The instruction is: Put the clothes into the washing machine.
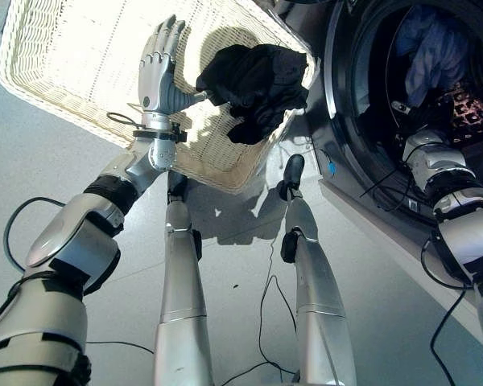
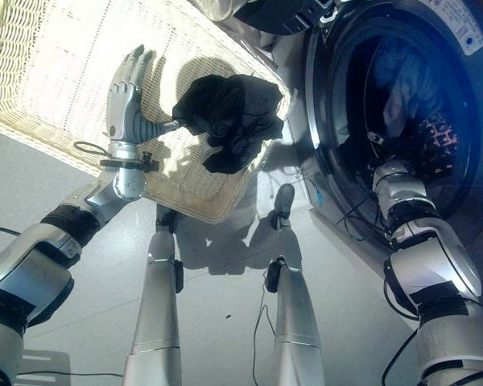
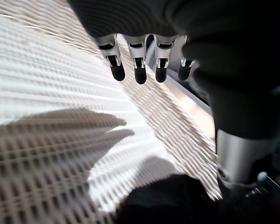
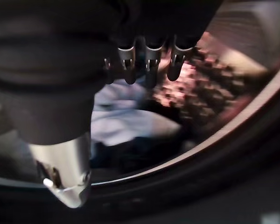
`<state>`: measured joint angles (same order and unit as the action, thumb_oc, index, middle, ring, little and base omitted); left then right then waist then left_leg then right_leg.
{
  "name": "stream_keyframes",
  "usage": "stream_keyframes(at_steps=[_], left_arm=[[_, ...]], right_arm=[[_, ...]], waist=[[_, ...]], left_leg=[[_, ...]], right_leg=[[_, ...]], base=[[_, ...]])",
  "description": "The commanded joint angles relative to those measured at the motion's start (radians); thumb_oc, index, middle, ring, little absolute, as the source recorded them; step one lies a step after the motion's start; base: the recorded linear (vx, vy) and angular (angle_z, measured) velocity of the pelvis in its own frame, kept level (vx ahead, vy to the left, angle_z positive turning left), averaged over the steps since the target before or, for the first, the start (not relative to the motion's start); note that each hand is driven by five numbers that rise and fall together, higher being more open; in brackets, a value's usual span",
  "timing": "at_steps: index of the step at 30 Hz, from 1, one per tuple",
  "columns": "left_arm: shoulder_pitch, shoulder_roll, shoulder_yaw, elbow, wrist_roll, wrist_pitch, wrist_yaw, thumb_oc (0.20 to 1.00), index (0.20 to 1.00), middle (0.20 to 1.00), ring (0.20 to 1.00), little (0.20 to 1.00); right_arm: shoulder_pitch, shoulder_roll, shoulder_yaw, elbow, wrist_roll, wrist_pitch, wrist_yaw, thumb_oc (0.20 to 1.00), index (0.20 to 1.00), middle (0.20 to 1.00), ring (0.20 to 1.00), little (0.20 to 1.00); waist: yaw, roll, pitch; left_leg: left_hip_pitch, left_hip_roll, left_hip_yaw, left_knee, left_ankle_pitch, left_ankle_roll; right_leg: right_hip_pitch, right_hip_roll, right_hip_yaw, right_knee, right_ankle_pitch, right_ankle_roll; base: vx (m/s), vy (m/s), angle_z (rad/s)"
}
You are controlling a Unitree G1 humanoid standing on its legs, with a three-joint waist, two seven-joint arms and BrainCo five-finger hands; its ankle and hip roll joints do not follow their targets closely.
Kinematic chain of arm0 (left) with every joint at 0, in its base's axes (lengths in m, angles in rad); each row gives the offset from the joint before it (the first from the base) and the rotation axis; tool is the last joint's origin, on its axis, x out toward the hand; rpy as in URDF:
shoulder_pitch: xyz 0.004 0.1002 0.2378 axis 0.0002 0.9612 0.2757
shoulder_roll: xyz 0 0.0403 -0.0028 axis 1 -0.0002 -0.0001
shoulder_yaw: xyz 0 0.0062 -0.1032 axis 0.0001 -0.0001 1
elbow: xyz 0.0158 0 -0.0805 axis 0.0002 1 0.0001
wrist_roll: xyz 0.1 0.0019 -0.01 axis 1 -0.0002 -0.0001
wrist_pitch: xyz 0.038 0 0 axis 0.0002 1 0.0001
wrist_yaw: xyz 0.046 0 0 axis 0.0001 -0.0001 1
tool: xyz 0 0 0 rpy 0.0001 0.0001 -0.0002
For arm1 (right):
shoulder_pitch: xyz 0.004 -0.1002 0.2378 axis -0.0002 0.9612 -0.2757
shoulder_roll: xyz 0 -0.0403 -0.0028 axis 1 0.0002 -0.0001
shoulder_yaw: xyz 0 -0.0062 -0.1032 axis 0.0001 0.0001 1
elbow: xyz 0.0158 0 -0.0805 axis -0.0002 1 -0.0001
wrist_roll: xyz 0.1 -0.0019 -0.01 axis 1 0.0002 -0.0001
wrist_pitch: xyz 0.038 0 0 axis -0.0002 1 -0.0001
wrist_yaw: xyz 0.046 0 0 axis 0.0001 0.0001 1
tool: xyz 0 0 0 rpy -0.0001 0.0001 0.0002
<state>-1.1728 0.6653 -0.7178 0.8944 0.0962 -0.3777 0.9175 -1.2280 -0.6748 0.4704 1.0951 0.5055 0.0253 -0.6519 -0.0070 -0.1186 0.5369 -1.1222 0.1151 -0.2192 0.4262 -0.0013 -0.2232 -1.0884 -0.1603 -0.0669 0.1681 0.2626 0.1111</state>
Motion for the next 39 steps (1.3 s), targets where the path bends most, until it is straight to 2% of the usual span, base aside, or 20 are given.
stream_keyframes(at_steps=[1,4,6,12,15,19,24,27,39], left_arm=[[0.009,-0.047,0.095,0.0,-0.074,-0.026,0.039,1.0,1.0,1.0,1.0,1.0],[0.039,-0.073,0.162,0.01,-0.14,-0.045,0.055,1.0,1.0,1.0,1.0,1.0],[0.06,-0.092,0.2,0.019,-0.17,-0.057,0.064,1.0,1.0,1.0,1.0,1.0],[0.089,-0.128,0.248,0.035,-0.199,-0.067,0.088,1.0,1.0,1.0,1.0,1.0],[0.105,-0.15,0.281,0.047,-0.215,-0.085,0.099,1.0,1.0,1.0,1.0,1.0],[0.127,-0.177,0.308,0.046,-0.218,-0.093,0.115,1.0,1.0,1.0,1.0,1.0],[0.154,-0.203,0.335,0.04,-0.229,-0.092,0.119,1.0,1.0,1.0,1.0,1.0],[0.158,-0.215,0.345,0.047,-0.237,-0.087,0.122,1.0,1.0,1.0,1.0,1.0],[0.124,-0.236,0.332,0.093,-0.236,-0.101,0.094,1.0,1.0,1.0,1.0,1.0]], right_arm=[[0.016,-0.049,0.028,-0.058,-0.167,-0.041,-0.122,1.0,1.0,1.0,1.0,1.0],[0.035,-0.013,0.044,-0.178,-0.285,-0.032,-0.185,1.0,1.0,1.0,1.0,1.0],[0.056,0.01,0.052,-0.236,-0.348,-0.053,-0.219,1.0,1.0,1.0,1.0,1.0],[0.115,0.056,0.039,-0.347,-0.452,-0.057,-0.281,1.0,1.0,1.0,1.0,1.0],[0.162,0.087,0.025,-0.415,-0.555,-0.062,-0.307,1.0,1.0,1.0,1.0,1.0],[0.211,0.113,0.026,-0.492,-0.673,-0.069,-0.272,1.0,1.0,1.0,1.0,1.0],[0.258,0.15,0.061,-0.583,-0.809,-0.095,-0.144,1.0,1.0,1.0,1.0,1.0],[0.275,0.172,0.109,-0.634,-0.879,-0.111,-0.105,1.0,1.0,1.0,1.0,1.0],[0.202,0.192,0.249,-0.588,-1.003,-0.123,-0.074,1.0,1.0,1.0,1.0,1.0]], waist=[[0.015,0.044,-0.017],[0.012,0.06,-0.017],[0.012,0.072,-0.017],[0.006,0.085,-0.017],[0.0,0.093,-0.017],[-0.005,0.104,-0.017],[-0.008,0.109,-0.017],[-0.008,0.112,-0.017],[0.01,0.121,-0.017]], left_leg=[[0.056,-0.091,0.051,-0.153,0.088,0.161],[0.054,-0.092,0.061,-0.162,0.092,0.155],[0.051,-0.091,0.068,-0.167,0.095,0.15],[0.047,-0.09,0.08,-0.176,0.103,0.144],[0.048,-0.088,0.09,-0.181,0.108,0.142],[0.048,-0.088,0.101,-0.188,0.116,0.141],[0.05,-0.088,0.108,-0.191,0.125,0.14],[0.049,-0.087,0.111,-0.185,0.131,0.14],[0.049,-0.087,0.113,-0.179,0.145,0.137]], right_leg=[[-0.003,0.015,-0.033,0.078,-0.034,0.057],[-0.015,0.011,-0.025,0.084,-0.049,0.054],[-0.022,0.009,-0.02,0.088,-0.061,0.05],[-0.032,0.006,-0.01,0.093,-0.073,0.046],[-0.037,0.005,-0.004,0.098,-0.082,0.042],[-0.044,0.005,0.005,0.103,-0.089,0.037],[-0.045,0.003,0.008,0.109,-0.095,0.031],[-0.047,0.003,0.009,0.118,-0.1,0.027],[-0.041,-0.008,-0.001,0.127,-0.099,0.026]], base=[[-0.02,0.073,0.01],[-0.02,0.075,0.03],[-0.03,0.08,0.07],[-0.01,0.039,-0.02],[-0.01,0.052,0.01],[-0.01,0.038,-0.01],[0.0,0.0,0.0],[0.0,0.0,0.0],[0.0,-0.006,0.0]])
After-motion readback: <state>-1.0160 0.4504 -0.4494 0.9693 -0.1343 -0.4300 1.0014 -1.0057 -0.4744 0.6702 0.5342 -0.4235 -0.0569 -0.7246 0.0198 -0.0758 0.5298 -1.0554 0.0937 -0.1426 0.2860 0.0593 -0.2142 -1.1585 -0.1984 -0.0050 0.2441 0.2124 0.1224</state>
